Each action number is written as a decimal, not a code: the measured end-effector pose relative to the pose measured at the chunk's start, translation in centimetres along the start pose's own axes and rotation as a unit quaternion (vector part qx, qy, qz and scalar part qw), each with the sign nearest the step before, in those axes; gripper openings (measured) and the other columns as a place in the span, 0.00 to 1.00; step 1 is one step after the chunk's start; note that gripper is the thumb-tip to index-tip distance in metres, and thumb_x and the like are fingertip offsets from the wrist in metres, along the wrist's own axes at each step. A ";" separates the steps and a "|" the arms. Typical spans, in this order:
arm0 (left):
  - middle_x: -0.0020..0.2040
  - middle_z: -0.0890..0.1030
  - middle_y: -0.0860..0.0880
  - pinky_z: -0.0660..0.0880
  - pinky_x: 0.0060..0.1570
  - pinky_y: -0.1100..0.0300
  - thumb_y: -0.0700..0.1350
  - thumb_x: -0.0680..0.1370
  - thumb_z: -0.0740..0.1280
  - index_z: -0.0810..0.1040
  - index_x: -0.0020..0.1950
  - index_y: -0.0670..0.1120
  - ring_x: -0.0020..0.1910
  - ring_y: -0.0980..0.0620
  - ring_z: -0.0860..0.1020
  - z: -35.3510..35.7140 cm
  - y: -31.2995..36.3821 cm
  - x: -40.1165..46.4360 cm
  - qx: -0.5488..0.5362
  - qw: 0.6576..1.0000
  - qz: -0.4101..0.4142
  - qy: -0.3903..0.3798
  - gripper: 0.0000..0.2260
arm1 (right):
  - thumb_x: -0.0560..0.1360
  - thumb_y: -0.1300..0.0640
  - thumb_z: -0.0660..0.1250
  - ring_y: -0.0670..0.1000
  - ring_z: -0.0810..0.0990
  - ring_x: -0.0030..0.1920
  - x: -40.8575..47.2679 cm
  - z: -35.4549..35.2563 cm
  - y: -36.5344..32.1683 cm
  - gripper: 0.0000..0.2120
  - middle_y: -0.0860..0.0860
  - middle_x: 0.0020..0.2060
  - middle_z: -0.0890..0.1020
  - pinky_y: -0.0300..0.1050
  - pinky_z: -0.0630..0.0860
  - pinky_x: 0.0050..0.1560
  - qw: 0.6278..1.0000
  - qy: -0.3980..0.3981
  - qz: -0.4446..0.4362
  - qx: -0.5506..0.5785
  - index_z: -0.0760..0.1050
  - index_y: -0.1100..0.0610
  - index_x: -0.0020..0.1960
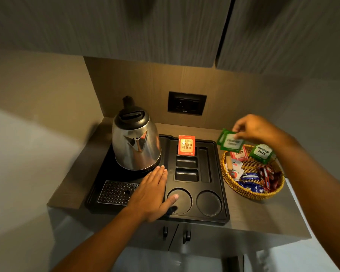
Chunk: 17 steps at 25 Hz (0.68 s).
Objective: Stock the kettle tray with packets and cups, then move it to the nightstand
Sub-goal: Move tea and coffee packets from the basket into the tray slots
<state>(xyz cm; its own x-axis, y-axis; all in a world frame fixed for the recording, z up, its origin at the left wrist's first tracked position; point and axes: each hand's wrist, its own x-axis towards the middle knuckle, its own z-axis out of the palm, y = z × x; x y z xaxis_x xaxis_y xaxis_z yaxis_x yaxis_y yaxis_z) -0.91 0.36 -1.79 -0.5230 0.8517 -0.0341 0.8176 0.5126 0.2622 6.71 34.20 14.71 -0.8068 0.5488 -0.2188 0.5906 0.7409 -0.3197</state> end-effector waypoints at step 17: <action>0.79 0.44 0.48 0.43 0.75 0.53 0.71 0.76 0.41 0.44 0.79 0.46 0.77 0.53 0.40 0.0 0.0 -0.1 0.002 1.000 0.007 0.011 0.39 | 0.72 0.58 0.73 0.51 0.79 0.49 2.1 9.7 -4.2 0.15 0.54 0.53 0.82 0.46 0.76 0.49 0.989 0.084 0.011 0.121 0.78 0.56 0.58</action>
<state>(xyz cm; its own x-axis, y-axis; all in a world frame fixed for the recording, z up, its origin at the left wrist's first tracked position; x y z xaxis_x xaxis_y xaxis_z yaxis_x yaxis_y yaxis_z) -0.90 0.29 -1.82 -0.5169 0.8560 -0.0092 0.8255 0.5012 0.2595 2.39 28.50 6.68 -0.7688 0.6346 -0.0788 0.5704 0.6248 -0.5332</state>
